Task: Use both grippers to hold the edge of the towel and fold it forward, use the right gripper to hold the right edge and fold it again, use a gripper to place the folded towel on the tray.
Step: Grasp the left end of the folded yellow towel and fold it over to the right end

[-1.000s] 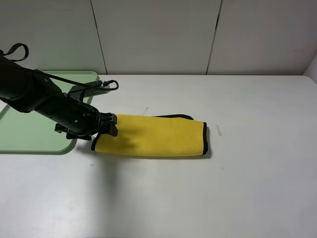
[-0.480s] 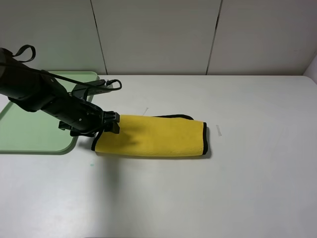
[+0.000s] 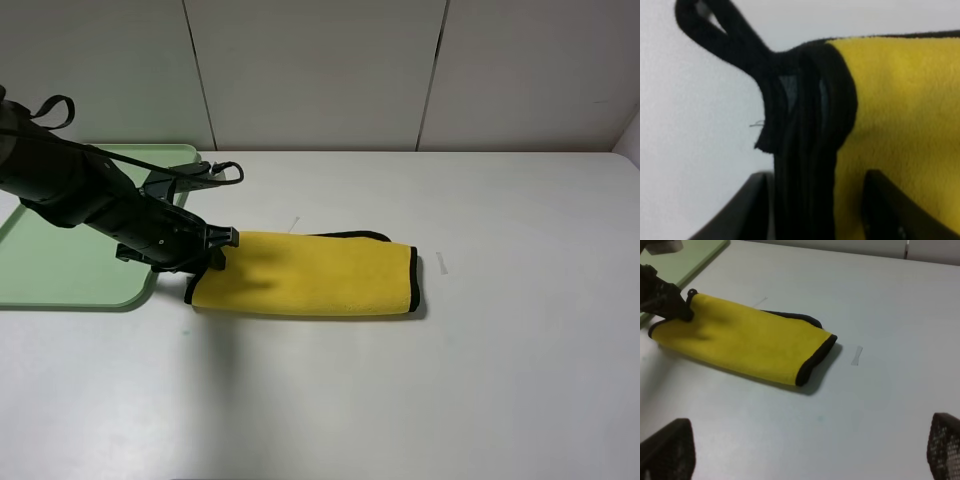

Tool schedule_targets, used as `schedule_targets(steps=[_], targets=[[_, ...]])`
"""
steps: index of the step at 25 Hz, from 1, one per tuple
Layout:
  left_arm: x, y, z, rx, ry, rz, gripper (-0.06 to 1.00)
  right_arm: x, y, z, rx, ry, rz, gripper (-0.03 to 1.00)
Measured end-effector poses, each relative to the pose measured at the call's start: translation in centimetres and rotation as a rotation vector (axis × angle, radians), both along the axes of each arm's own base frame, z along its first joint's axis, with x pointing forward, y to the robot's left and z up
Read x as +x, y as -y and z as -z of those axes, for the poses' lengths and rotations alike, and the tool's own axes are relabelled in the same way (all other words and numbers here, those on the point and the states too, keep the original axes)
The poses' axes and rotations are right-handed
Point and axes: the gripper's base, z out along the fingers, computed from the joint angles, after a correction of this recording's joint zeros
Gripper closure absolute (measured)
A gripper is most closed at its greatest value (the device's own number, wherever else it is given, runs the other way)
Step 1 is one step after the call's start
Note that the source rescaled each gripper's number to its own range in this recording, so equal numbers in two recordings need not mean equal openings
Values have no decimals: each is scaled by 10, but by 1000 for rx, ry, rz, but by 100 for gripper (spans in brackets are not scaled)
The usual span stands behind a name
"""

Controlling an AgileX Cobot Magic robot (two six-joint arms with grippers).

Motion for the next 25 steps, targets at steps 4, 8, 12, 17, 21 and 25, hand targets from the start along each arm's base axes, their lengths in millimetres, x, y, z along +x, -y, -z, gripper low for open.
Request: schedule_targets(steps=[4, 8, 12, 17, 21, 25], targets=[[0, 0, 1, 2, 0, -3, 58, 0, 0, 0, 0, 0, 0, -3], [0, 0, 1, 2, 1, -5, 60, 0, 0, 0, 0, 0, 0, -3], [1, 0, 1, 3, 3, -9, 70, 0, 0, 0, 0, 0, 0, -3], [1, -1, 2, 10, 3, -1, 90, 0, 0, 0, 0, 0, 0, -3], [0, -1, 2, 16, 6, 12, 92, 0, 0, 0, 0, 0, 0, -3], [0, -1, 2, 17, 6, 12, 92, 0, 0, 0, 0, 0, 0, -3]])
